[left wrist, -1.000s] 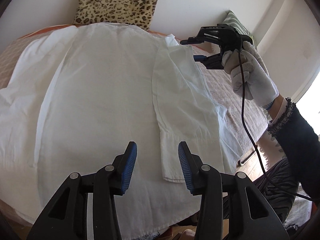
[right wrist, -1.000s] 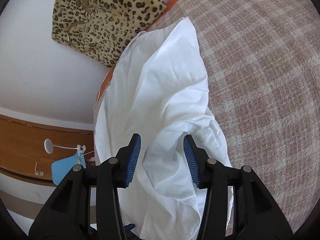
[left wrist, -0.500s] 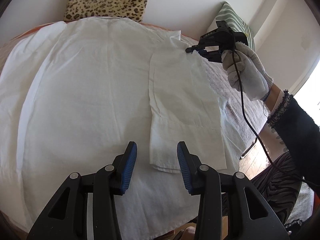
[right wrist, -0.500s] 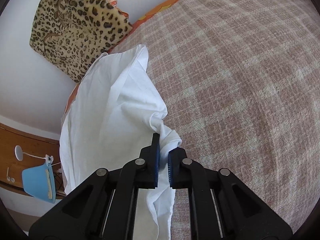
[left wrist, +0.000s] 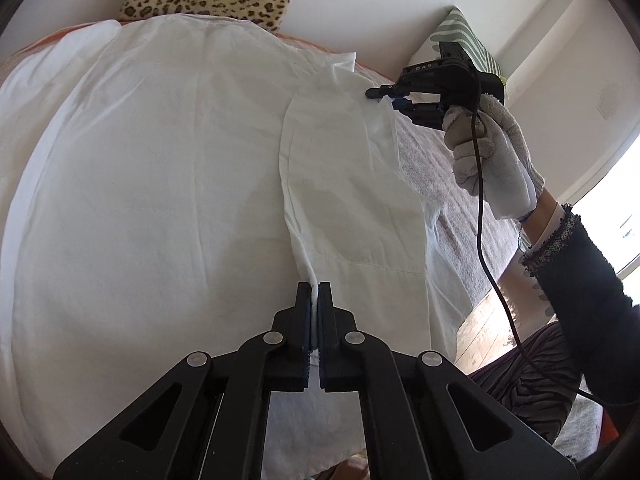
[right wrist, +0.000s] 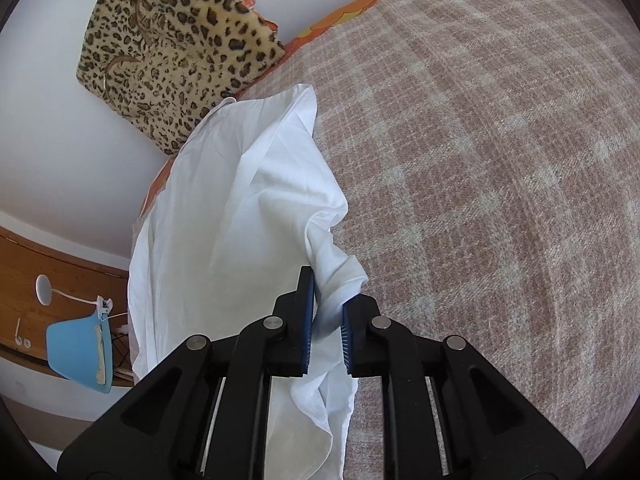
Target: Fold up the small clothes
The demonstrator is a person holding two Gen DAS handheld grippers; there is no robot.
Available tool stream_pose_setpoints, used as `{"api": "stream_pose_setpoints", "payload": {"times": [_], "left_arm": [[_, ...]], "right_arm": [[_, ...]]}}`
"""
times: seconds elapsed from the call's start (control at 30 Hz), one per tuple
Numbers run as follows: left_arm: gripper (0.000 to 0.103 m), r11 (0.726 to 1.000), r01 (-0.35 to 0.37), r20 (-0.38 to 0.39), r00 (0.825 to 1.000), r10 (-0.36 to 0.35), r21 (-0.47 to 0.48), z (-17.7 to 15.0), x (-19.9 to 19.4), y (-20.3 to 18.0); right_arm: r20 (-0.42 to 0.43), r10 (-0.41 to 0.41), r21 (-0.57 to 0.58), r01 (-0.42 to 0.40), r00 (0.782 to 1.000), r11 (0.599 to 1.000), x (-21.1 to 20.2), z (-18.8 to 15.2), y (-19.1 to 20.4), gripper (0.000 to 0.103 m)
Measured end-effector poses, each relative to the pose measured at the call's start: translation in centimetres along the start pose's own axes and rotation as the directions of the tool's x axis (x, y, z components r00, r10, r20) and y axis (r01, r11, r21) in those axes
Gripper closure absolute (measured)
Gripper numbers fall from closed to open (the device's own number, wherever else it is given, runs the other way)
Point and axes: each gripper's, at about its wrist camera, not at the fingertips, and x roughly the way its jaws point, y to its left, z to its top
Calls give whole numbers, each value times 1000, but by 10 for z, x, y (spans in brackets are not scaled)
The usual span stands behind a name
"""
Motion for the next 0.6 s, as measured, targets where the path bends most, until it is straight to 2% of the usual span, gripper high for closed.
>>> {"api": "stream_pose_setpoints", "payload": {"times": [0.13,0.27,0.4,0.5,0.53,0.6], "left_arm": [[103,988,116,42,993,-113,-103,5,-22,-1],[103,955,244,90,969,-232,-170,6,-42,-14],[103,902,355,119,935,-335,-246,5,-47,-22],[103,830,441,135,897,-420,-342,-1,-41,-20],[103,835,436,132,899,-417,-335,-2,-40,-22],[103,899,352,97,936,-339,-260,-5,-34,-31]], "right_arm": [[23,-10,-30,11,1000,999,-9,2,9,94],[32,-6,-46,8,999,999,-21,5,19,95],[34,3,-44,-1,999,999,-30,8,25,95],[29,4,-41,-2,1000,999,-34,8,29,95],[31,0,-48,2,1000,999,-34,9,30,95],[32,-46,-83,48,998,995,-31,7,33,95]]}}
